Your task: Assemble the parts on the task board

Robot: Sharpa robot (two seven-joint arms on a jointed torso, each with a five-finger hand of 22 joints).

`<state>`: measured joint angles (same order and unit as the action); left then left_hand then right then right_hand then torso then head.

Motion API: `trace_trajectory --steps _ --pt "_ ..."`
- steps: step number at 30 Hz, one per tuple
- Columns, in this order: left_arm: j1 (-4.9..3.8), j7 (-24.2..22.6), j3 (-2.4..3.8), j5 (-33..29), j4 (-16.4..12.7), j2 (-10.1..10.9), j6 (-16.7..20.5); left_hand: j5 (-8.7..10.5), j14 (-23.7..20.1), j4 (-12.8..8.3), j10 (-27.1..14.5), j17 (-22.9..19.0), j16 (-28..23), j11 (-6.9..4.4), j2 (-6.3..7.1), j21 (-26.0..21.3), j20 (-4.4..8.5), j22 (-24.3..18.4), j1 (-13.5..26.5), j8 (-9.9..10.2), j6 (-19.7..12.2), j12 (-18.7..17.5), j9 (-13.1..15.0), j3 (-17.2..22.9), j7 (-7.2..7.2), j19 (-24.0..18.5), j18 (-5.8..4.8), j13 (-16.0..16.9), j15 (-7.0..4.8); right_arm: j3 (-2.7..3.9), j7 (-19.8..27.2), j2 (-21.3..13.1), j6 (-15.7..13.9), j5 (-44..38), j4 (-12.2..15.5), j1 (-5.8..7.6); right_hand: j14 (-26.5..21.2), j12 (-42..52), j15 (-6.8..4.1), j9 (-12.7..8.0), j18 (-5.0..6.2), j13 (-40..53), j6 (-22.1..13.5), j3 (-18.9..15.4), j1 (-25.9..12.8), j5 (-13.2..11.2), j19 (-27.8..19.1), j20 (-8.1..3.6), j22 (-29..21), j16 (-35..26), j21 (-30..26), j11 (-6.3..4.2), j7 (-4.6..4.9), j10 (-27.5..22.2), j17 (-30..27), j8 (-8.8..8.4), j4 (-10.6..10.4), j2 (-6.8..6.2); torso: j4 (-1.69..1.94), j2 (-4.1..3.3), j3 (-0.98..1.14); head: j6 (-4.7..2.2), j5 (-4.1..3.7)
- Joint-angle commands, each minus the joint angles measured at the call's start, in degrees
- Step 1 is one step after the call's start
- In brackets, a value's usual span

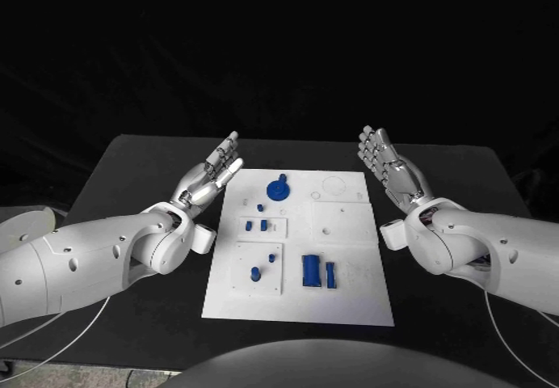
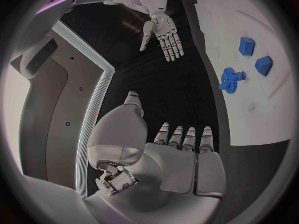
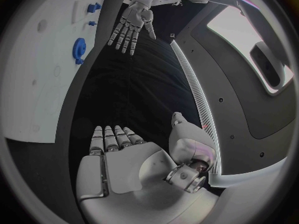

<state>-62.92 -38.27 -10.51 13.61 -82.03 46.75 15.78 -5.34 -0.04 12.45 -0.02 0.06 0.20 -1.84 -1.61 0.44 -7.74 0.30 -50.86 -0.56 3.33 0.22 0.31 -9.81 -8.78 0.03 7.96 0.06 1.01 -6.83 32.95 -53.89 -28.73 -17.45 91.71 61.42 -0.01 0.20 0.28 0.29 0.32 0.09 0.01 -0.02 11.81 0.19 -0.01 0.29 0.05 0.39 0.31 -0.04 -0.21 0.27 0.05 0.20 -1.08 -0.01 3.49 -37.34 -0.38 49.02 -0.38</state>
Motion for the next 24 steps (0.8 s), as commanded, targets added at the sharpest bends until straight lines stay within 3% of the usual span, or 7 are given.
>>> trace_trajectory --steps 1,9,10,12,13,14,24 --pt "0.29 1.2 1.07 -2.4 -1.1 -0.4 4.8 5.34 0.0 -4.0 0.0 -0.1 -0.2 1.84 1.61 -0.4 2.47 -0.3 16.3 0.6 -3.3 -0.2 -0.3 3.2 2.85 0.0 -2.39 -0.1 -1.01 1.14 -0.8 1.7 -4.3 4.7 -0.3 -0.27 0.0 -0.2 -0.28 -0.3 -0.32 -0.1 0.0 0.0 -4.5 -0.2 0.0 -0.29 -0.1 -0.4 -0.3 0.04 0.21 -0.3 -0.1 -0.2 1.1 0.01 -0.54 0.91 0.05 -1.97 0.04" --pt "1.59 5.0 6.05 -8.3 -4.7 -1.3 17.2 5.34 0.0 -6.1 0.0 -0.1 -0.2 1.84 1.61 -0.4 3.67 -0.3 25.5 0.6 -3.3 -0.2 -0.3 5.1 4.4 0.0 -3.59 -0.1 -1.01 5.43 -2.6 7.4 -12.7 14.3 -1.4 -1.02 0.0 -0.2 -0.28 -0.3 -0.32 -0.1 0.0 0.0 -11.8 -0.2 0.0 -0.29 -0.1 -0.4 -0.3 0.04 0.21 -0.3 -0.1 -0.2 1.1 0.01 -2.0 3.51 0.21 -8.25 0.21" --pt "1.75 5.5 6.66 -9.0 -5.1 -1.4 18.7 5.34 0.0 -6.3 0.0 -0.1 -0.2 1.84 1.61 -0.4 7.74 -0.3 26.5 0.6 -3.3 -0.2 -0.3 5.3 4.55 0.0 -3.59 -0.1 -1.01 5.78 -2.7 7.8 -13.3 15.1 -1.5 -1.08 0.0 -0.2 -0.28 -0.3 -0.32 -0.1 0.0 0.0 -11.8 -0.2 0.0 -0.29 -0.1 -0.4 -0.3 0.04 0.21 -0.3 -0.1 -0.2 1.1 0.01 -2.19 3.85 0.23 -9.07 0.23" --pt "2.03 6.4 7.75 -10.3 -5.9 -1.6 21.5 5.34 0.0 -6.8 0.0 -0.1 -0.2 1.84 1.61 -0.4 7.74 -0.3 28.2 0.6 -3.3 -0.2 -0.3 5.6 4.69 0.0 -3.6 -0.1 -1.01 6.33 -2.9 8.5 -14.4 16.3 -1.6 -1.17 0.0 -0.2 -0.28 -0.3 -0.32 -0.1 0.0 0.0 -11.8 -0.2 0.0 -0.29 -0.1 -0.4 -0.3 0.04 0.21 -0.3 -0.1 -0.2 1.1 0.01 -2.54 4.47 0.27 -10.56 0.27" --pt "2.22 6.9 8.46 -11.2 -6.4 -1.7 23.2 5.34 0.0 -7.1 0.0 -0.1 -0.2 1.84 1.61 -0.4 7.74 -0.3 29.8 0.6 -3.3 -0.2 -0.3 9.8 8.78 0.0 -7.96 -0.1 -1.01 6.61 -3.1 8.9 -15.0 17.0 -1.7 -1.22 0.0 -0.2 -0.28 -0.3 -0.32 -0.1 0.0 0.0 -11.8 -0.2 0.0 -0.29 -0.1 -0.4 -0.3 0.04 0.21 -0.3 -0.1 -0.2 1.1 0.01 -2.76 4.86 0.3 -11.51 0.3" --pt "2.33 7.2 8.88 -11.7 -6.7 -1.8 24.3 5.34 0.0 -7.4 0.0 -0.1 -0.2 1.84 1.61 -0.4 7.74 -0.3 30.6 0.6 -3.3 -0.2 -0.3 9.8 8.78 0.0 -7.96 -0.1 -1.01 6.74 -3.1 9.1 -15.2 17.2 -1.7 -1.24 0.0 -0.2 -0.28 -0.3 -0.32 -0.1 0.0 0.0 -11.8 -0.2 0.0 -0.29 -0.1 -0.4 -0.3 0.04 0.21 -0.3 -0.1 -0.2 1.1 0.01 -2.9 5.11 0.31 -12.1 0.32" --pt "2.76 8.5 10.51 -13.6 -7.9 -2.1 28.3 5.34 0.0 -12.5 0.0 -0.1 -0.2 1.84 1.61 -0.4 7.74 -0.3 37.3 0.6 -3.3 -0.2 -0.3 9.8 8.78 0.0 -7.96 -0.1 -1.01 6.83 -3.2 9.2 -15.4 17.5 -1.8 -1.26 0.0 -0.2 -0.28 -0.3 -0.32 -0.1 0.0 0.0 -11.8 -0.2 0.0 -0.29 -0.1 -0.4 -0.3 0.04 0.21 -0.3 -0.1 -0.2 1.1 0.01 -3.49 6.16 0.38 -14.64 0.38"
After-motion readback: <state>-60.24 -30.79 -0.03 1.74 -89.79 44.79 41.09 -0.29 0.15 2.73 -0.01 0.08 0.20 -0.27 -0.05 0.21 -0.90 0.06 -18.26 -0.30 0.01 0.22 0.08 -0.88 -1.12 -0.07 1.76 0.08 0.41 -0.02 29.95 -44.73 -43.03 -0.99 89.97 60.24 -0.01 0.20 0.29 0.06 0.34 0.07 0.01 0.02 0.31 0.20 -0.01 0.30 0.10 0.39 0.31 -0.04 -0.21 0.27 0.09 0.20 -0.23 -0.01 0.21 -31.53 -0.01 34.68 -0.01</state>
